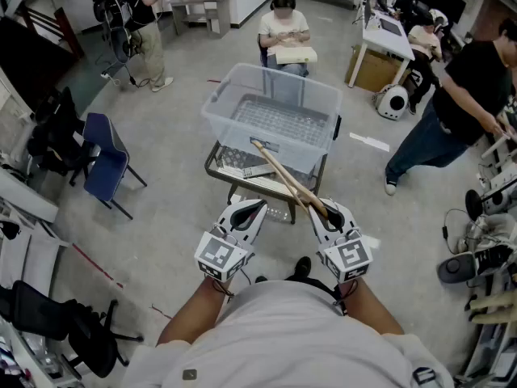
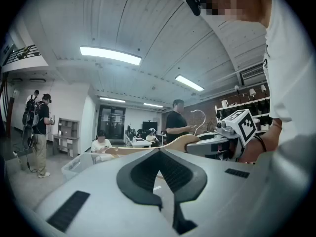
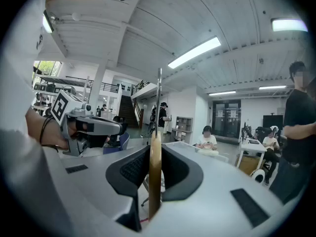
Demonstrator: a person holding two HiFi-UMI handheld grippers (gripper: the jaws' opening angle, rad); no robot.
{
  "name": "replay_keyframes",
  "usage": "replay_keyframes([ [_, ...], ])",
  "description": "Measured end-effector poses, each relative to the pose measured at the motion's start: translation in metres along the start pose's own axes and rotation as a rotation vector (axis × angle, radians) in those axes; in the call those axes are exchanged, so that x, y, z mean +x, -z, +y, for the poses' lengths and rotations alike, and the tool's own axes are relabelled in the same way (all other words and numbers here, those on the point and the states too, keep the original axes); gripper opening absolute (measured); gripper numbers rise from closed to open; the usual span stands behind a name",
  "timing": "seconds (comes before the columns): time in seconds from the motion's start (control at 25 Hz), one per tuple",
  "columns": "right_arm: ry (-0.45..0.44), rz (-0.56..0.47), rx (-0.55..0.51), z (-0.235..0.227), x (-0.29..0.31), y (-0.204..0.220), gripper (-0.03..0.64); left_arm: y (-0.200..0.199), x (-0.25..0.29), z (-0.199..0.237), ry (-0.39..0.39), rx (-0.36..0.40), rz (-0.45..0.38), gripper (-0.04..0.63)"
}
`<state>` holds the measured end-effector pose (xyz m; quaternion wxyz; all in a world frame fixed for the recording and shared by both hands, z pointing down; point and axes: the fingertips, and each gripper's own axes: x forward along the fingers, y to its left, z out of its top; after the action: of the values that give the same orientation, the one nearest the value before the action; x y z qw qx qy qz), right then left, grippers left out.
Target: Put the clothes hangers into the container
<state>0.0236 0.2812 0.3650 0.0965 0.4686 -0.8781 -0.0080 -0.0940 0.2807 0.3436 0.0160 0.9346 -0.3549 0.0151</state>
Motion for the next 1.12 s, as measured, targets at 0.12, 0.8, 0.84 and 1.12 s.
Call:
replay_keyframes([
  [0.12, 0.005, -0.002, 0.0, 0.003, 0.0, -0.002, 0.066, -0.001, -0.004, -0.001, 0.004, 0.003, -0.004, 0.017],
  [0.8, -0.04, -0.006, 0.02, -0.013, 0.029, 0.006, 0.066, 0.012, 0.017, 0.023, -0.034, -0.016, 0.025, 0.017],
  [0.84, -0.048, -0.009, 0.024, -0.017, 0.033, 0.007, 0.066, 0.013, 0.022, 0.025, -0.038, -0.017, 0.027, 0.017],
  [1.12, -0.078, -0.013, 0.024, -0.063, 0.056, 0.016, 0.066, 0.022, 0.071, 0.039, -0.064, -0.026, 0.052, 0.017],
])
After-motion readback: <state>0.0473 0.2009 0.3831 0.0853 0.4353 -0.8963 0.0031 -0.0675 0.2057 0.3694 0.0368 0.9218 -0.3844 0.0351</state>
